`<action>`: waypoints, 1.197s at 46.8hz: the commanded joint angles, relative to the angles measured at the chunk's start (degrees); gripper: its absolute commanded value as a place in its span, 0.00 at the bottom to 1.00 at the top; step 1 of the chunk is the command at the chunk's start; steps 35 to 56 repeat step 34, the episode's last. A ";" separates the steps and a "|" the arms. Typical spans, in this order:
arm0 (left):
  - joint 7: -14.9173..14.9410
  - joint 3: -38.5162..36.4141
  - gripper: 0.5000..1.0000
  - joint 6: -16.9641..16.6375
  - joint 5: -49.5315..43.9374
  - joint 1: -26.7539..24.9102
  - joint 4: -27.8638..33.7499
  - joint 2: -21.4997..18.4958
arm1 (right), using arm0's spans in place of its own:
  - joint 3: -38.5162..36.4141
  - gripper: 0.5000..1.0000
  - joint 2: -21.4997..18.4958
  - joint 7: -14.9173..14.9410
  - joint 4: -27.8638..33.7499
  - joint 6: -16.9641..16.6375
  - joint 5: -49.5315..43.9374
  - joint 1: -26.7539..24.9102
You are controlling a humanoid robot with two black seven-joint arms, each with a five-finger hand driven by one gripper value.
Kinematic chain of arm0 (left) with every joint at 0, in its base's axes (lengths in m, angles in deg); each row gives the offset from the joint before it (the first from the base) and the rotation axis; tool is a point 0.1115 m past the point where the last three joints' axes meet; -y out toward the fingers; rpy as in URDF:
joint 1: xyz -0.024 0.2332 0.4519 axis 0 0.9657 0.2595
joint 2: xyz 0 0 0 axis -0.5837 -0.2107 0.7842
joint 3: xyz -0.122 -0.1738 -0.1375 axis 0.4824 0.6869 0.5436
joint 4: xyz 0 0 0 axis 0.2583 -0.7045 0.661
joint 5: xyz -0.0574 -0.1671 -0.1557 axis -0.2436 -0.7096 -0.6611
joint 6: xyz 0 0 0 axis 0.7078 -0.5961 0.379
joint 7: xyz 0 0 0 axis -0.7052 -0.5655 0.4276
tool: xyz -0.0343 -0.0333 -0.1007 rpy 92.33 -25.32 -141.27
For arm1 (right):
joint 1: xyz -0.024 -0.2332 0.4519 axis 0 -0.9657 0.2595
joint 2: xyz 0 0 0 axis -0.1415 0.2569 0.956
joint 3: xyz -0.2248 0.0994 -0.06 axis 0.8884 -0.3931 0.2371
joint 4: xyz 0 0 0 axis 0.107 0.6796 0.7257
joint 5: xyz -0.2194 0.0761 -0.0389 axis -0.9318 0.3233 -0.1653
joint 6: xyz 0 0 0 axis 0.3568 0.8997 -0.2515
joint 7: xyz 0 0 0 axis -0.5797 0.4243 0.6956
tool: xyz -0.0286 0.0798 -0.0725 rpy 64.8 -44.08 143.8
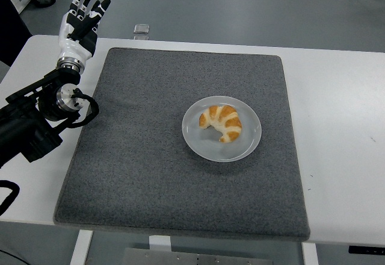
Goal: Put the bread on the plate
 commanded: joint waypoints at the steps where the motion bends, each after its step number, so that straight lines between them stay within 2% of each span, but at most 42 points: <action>1: -0.02 0.12 0.99 -0.06 0.02 -0.39 -1.98 0.86 | 0.07 0.90 0.00 0.01 -0.09 -0.26 0.09 0.09; 12: -0.02 2.23 0.99 -0.15 0.02 -0.22 -4.62 5.08 | -0.02 0.90 0.00 0.01 0.00 0.00 0.09 0.09; 19: -0.10 5.22 0.99 -0.33 0.02 -0.31 -4.89 5.43 | 0.16 0.90 0.00 0.01 0.00 -0.26 0.44 0.00; 25: -0.10 5.49 0.99 -3.58 0.19 -0.66 -6.99 7.45 | 0.33 0.90 0.00 0.01 -0.18 -0.61 0.18 -0.17; 56: -0.10 5.40 0.99 -3.67 0.45 -0.57 -7.44 7.63 | 0.07 0.90 0.00 0.01 -0.26 -0.53 0.44 -0.26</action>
